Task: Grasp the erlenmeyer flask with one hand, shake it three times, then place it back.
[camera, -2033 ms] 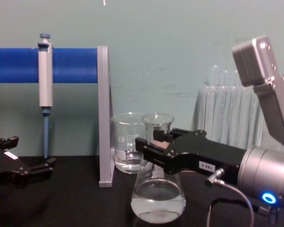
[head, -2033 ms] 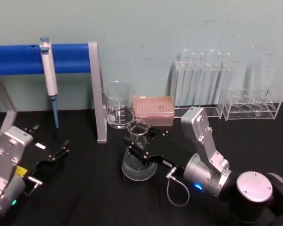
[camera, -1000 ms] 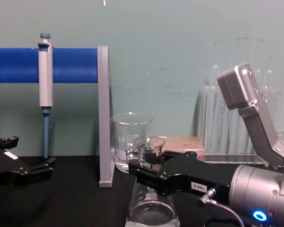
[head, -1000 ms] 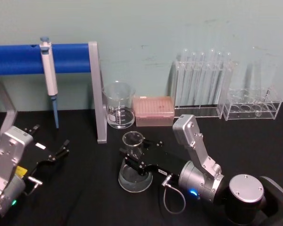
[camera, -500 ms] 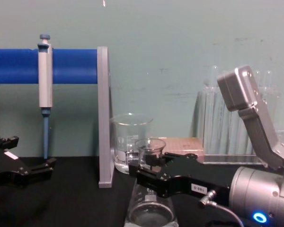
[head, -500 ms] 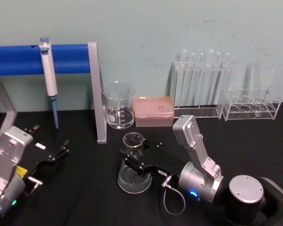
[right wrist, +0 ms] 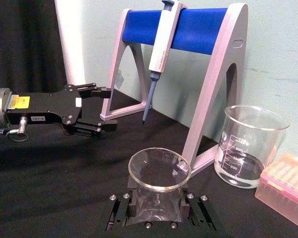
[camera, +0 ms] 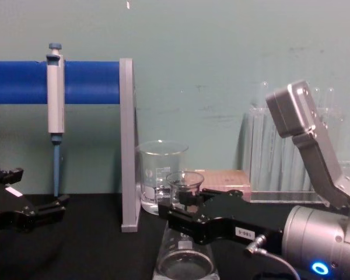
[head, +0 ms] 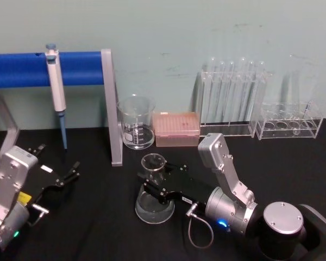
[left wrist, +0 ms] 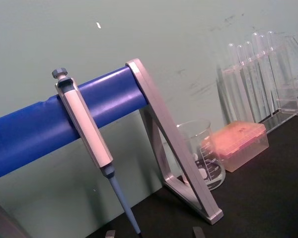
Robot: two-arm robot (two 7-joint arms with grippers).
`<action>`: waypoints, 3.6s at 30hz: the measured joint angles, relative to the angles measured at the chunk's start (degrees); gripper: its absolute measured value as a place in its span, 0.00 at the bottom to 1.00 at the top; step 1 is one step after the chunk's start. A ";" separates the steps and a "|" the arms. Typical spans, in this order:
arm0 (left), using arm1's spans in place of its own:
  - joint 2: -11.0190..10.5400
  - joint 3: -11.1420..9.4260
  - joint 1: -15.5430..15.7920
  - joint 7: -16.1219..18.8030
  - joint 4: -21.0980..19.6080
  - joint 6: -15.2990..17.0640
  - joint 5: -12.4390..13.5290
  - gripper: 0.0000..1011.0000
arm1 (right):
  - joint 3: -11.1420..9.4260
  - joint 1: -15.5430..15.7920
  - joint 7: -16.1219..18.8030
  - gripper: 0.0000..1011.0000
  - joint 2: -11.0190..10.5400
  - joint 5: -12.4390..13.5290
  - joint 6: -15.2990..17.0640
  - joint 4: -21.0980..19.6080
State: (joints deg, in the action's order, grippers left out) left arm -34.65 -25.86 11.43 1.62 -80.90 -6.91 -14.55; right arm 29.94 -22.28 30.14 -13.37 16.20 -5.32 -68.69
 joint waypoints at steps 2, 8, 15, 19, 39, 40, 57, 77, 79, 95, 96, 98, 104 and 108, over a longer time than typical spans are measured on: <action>0.00 0.00 0.00 0.00 0.00 0.00 0.00 0.99 | -0.01 0.01 0.00 0.45 0.01 0.00 0.00 0.00; 0.00 0.00 0.00 0.00 0.00 0.00 0.00 0.99 | -0.04 0.02 0.01 0.45 0.01 0.00 0.00 0.02; 0.00 0.00 0.00 0.00 0.00 0.00 0.00 0.99 | -0.04 0.04 0.02 0.46 -0.01 -0.05 0.05 0.07; 0.00 0.00 0.00 0.00 0.00 0.00 0.00 0.99 | 0.13 0.13 0.05 0.56 -0.04 -0.21 0.32 0.22; 0.00 0.00 0.00 0.00 0.00 0.00 0.00 0.99 | 0.01 0.11 0.06 0.99 0.00 -0.19 0.20 0.19; 0.00 0.00 0.00 0.00 0.00 0.00 0.00 0.99 | 0.00 0.10 0.06 0.99 0.00 -0.19 0.19 0.18; 0.00 0.00 0.00 0.00 0.00 0.00 0.00 0.99 | -0.04 0.08 0.02 0.99 0.01 -0.11 0.10 0.11; 0.00 0.00 0.00 0.00 0.00 0.00 0.00 0.99 | -1.48 3.98 0.82 0.99 -4.50 2.92 2.64 -7.64; 0.00 0.00 0.00 0.00 0.00 0.00 0.00 0.99 | -1.80 4.74 0.77 0.99 -5.31 3.42 3.21 -8.96; 0.00 0.00 0.00 0.00 0.00 0.00 0.00 0.99 | -7.97 11.62 -7.61 0.99 -8.88 5.22 4.78 -16.27; 0.00 0.00 0.00 0.00 0.00 0.00 0.00 0.99 | -8.74 12.02 -8.87 0.99 -8.62 4.81 4.33 -16.37; 0.00 0.00 0.00 0.00 0.00 0.00 0.00 0.99 | -9.55 12.31 -10.19 0.99 -8.21 4.22 3.80 -16.36; 0.00 0.00 0.00 0.00 0.00 0.00 0.00 0.99 | -11.41 12.24 -14.36 0.99 -6.18 1.70 2.09 -14.90; 0.00 0.00 0.00 0.00 0.00 0.00 0.00 0.99 | -12.05 11.57 -16.40 0.99 -4.81 0.10 1.70 -13.35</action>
State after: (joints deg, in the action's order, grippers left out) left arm -34.65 -25.86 11.43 1.62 -80.90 -6.91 -14.55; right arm 17.88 -10.71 13.74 -18.18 16.30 -3.62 -82.04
